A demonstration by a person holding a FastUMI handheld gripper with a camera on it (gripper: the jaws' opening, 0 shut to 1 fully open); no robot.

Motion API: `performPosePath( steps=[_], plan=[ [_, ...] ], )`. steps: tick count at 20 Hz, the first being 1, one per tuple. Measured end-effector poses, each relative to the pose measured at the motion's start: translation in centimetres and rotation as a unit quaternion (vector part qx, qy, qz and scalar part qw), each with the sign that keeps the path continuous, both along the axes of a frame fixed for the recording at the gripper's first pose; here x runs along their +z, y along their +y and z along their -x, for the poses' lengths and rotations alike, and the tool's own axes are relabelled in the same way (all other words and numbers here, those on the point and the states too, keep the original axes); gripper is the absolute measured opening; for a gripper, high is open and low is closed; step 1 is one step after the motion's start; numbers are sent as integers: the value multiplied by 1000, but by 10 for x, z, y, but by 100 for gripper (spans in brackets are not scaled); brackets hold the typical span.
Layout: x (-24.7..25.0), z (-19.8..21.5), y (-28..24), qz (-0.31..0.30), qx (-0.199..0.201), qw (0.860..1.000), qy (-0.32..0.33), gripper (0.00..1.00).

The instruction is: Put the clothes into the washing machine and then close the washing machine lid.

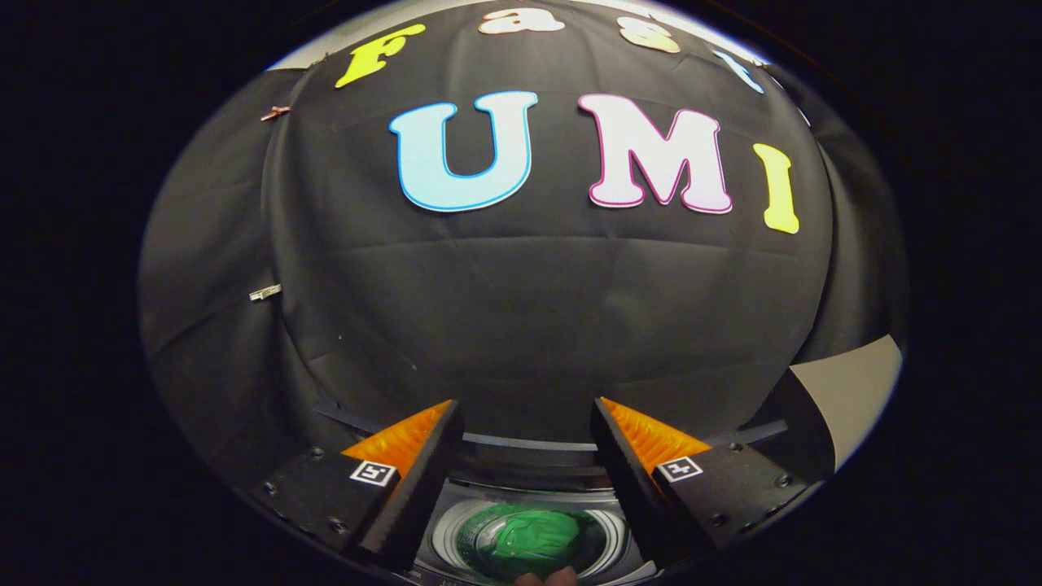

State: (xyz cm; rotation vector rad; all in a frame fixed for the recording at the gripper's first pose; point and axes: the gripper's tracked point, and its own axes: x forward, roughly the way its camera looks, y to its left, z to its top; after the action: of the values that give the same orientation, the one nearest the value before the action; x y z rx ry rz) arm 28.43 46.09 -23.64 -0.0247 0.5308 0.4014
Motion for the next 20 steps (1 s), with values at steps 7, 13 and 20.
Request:
performPosePath(
  steps=[7,13,20],
  plan=[
    [-10,57,-14,-4,-2,1000,-12,99],
    [-30,127,-41,-19,-3,1000,-23,98],
    [8,189,-70,-37,4,995,-91,98]
  ],
)
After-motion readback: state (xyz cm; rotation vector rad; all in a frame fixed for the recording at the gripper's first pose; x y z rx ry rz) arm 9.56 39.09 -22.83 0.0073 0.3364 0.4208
